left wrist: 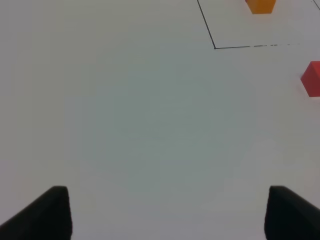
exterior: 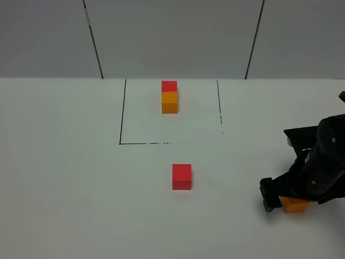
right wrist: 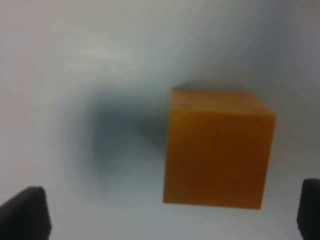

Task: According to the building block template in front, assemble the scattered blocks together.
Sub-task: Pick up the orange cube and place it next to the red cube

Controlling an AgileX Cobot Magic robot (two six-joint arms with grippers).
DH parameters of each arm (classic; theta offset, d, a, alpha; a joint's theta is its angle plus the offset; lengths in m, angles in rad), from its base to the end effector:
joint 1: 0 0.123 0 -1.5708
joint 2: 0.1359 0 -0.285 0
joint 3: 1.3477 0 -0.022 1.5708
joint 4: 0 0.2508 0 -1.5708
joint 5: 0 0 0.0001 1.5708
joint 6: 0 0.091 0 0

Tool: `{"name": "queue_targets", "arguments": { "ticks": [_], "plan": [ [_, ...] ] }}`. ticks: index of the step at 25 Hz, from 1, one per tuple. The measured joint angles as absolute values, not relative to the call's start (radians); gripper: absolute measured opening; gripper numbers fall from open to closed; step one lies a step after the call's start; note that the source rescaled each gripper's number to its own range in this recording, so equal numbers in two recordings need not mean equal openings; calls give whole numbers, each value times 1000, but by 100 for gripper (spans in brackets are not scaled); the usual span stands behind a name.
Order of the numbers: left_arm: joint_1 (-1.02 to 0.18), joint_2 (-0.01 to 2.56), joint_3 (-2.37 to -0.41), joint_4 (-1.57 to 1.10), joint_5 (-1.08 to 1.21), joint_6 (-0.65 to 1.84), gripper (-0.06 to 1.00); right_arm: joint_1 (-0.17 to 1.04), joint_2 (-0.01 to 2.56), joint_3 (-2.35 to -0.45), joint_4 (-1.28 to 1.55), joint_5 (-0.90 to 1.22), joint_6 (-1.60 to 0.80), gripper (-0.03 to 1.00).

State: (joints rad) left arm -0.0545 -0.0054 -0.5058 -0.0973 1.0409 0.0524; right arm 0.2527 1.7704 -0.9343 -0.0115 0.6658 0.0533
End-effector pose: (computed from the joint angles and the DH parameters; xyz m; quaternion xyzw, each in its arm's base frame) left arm -0.0062 -0.0073 0.2808 0.0468 0.8428 -0.0492 0.5340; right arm 0.2970 0.0760 0.1476 -0.1034 0.9916 0.0080 0.0776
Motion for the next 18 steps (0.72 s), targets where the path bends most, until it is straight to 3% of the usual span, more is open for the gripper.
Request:
{"name": "queue_targets", "arguments": {
  "ticks": [18],
  "plan": [
    [-55,-5,-506,-97,1041,52,65,195,1868,-935,-10,566,37,100]
  ]
}}
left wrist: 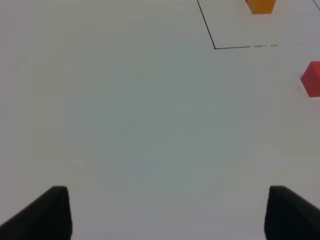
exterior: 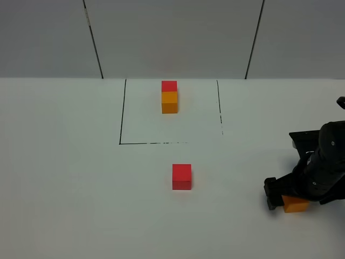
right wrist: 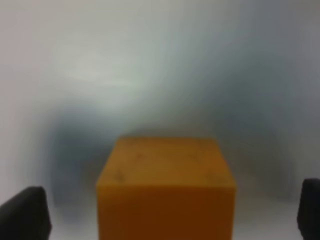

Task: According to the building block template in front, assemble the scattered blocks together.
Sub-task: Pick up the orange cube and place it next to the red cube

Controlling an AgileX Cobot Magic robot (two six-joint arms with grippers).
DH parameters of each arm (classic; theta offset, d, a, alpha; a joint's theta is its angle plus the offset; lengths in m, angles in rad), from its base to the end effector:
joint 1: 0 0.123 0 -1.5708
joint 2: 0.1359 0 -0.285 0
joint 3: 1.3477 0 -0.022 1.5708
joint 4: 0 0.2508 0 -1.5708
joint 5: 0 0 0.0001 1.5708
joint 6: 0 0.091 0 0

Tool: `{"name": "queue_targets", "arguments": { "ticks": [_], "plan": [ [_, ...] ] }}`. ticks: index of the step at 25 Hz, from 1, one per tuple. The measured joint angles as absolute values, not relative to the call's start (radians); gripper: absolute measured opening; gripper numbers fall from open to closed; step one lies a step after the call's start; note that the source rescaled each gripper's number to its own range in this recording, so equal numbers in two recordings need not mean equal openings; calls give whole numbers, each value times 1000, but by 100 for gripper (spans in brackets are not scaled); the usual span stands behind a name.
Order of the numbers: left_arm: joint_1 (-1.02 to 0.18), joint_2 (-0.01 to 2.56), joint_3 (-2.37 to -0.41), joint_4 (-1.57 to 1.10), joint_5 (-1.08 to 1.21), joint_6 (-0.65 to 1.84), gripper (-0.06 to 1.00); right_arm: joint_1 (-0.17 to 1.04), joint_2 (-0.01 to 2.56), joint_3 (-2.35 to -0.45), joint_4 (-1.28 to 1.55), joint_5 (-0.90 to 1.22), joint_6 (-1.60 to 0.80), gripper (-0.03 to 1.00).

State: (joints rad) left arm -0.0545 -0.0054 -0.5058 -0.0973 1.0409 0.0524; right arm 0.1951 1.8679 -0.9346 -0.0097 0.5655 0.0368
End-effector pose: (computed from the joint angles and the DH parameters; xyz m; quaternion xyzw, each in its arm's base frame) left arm -0.0062 -0.0073 0.2808 0.0468 0.8428 -0.0492 0.5340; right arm 0.3107 0.0609 0.1186 -0.0827 0.9934 0.0063 0.0793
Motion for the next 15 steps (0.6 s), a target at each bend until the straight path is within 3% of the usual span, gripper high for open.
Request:
{"name": "queue_targets", "arguments": {
  "ticks": [15],
  "plan": [
    [-55,-5,-506,-97,1041,51,65,195,1899,-938,0,556,25,100]
  ]
}}
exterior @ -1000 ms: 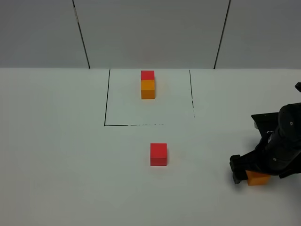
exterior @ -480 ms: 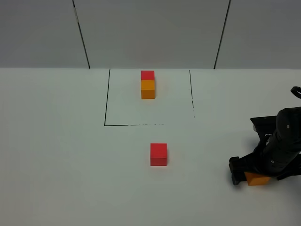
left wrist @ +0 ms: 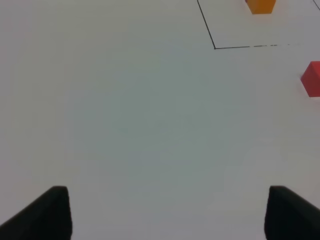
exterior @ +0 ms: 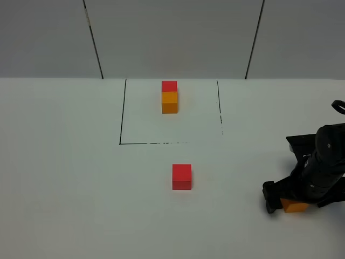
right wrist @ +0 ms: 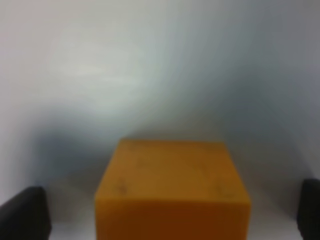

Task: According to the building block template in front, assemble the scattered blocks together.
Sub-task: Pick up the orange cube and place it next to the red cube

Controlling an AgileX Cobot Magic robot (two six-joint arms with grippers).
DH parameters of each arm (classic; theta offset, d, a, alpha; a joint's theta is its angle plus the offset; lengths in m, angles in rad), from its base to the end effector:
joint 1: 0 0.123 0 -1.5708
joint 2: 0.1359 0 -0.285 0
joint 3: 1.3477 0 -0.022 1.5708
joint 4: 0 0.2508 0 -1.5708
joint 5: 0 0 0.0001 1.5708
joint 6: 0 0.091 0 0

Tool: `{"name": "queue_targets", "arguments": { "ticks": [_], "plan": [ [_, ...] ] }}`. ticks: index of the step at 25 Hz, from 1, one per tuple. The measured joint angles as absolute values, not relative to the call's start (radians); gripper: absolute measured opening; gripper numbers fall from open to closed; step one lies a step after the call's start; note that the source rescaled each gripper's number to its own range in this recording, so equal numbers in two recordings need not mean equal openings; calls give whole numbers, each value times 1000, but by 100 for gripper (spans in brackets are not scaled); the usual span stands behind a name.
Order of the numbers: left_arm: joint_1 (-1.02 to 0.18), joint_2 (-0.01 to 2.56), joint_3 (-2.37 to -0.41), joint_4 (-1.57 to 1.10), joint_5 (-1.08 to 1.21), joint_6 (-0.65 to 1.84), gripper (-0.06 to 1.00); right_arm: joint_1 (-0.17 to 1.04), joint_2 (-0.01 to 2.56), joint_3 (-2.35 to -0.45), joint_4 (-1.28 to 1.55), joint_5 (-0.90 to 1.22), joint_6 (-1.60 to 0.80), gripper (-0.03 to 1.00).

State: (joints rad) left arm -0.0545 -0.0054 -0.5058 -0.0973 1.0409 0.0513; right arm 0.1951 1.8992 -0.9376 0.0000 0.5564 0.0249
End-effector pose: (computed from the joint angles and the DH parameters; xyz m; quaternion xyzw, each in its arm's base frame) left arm -0.0062 -0.0073 0.2808 0.0463 0.8428 -0.0495 0.5340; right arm 0.3119 0.0616 0.1094 -0.0848 0.9939 0.0077 0.0695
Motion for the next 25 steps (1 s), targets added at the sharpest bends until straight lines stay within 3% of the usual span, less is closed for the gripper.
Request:
{"name": "queue_targets", "arguments": {
  "ticks": [5,8,14,18,20,25],
  "plan": [
    [-55,-5,-506,-97,1041,51,65,195,1905,-945,0,568,25,99],
    [-55,-5,-506,-97,1041,51,65,195,1905,-945,-9,572,23,91],
    [-55,-5,-506,-97,1041,51,65,195,1909,-945,-28,587,18,62],
    [-55,-5,-506,-97,1041,51,65,195,1909,-945,-28,594,18,33],
    [-55,-5,-506,-97,1041,51,65,195,1909,-945,-28,596,18,13],
    [-55,-5,-506,-97,1041,51,65,194,1910,-969,-13,628,-26,12]
  ]
}}
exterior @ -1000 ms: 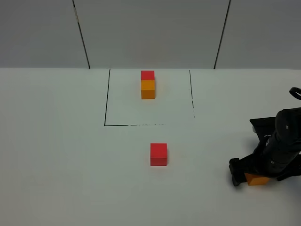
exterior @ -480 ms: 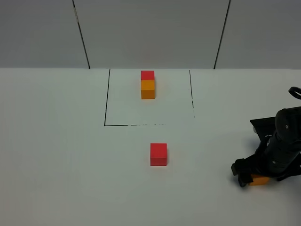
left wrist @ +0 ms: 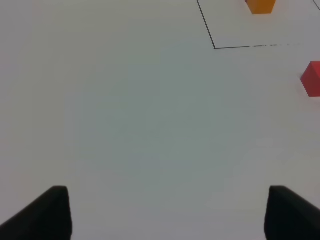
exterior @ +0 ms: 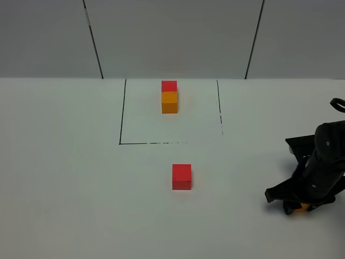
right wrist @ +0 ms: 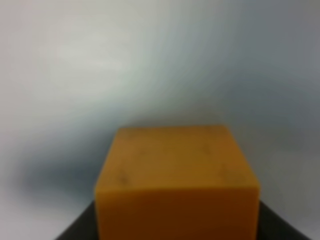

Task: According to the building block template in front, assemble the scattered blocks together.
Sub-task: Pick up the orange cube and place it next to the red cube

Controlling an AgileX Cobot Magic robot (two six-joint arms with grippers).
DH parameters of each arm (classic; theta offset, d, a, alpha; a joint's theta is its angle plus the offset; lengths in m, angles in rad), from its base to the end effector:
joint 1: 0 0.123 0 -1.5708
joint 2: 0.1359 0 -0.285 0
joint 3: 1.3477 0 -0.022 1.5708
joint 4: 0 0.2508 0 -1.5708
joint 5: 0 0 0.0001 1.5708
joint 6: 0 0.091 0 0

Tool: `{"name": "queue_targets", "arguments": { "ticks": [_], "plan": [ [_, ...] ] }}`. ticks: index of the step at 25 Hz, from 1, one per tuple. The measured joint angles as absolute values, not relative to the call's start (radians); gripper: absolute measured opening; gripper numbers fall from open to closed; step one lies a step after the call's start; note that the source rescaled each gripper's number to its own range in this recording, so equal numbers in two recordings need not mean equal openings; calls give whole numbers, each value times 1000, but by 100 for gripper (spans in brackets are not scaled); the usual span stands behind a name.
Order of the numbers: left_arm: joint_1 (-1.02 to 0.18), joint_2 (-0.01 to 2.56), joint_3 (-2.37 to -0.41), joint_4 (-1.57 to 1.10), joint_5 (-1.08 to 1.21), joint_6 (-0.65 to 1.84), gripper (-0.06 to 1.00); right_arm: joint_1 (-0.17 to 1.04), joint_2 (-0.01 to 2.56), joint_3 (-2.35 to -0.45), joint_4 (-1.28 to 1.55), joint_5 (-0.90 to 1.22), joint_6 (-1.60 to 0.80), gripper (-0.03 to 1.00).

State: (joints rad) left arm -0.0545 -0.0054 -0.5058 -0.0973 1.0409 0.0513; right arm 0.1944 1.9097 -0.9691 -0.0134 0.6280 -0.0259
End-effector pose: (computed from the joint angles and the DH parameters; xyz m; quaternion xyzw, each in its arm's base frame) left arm -0.0062 -0.0073 0.2808 0.0463 0.8428 -0.0495 0.5340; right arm 0.3139 0.0611 0.1113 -0.1150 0.9923 -0.0004 0.0449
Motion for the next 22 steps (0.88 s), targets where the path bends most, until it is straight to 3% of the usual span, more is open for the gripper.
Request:
{"name": "queue_targets", "arguments": {
  "ticks": [6,13,22],
  "plan": [
    [-55,-5,-506,-97,1041,52,65,232,1884,-1146,-16,794,-321,12],
    [-55,-5,-506,-97,1041,52,65,363,1883,-1310,-60,929,-768,12],
    [-55,-5,-506,-97,1041,52,65,476,2047,-1527,-178,1093,-814,12]
  ]
}}
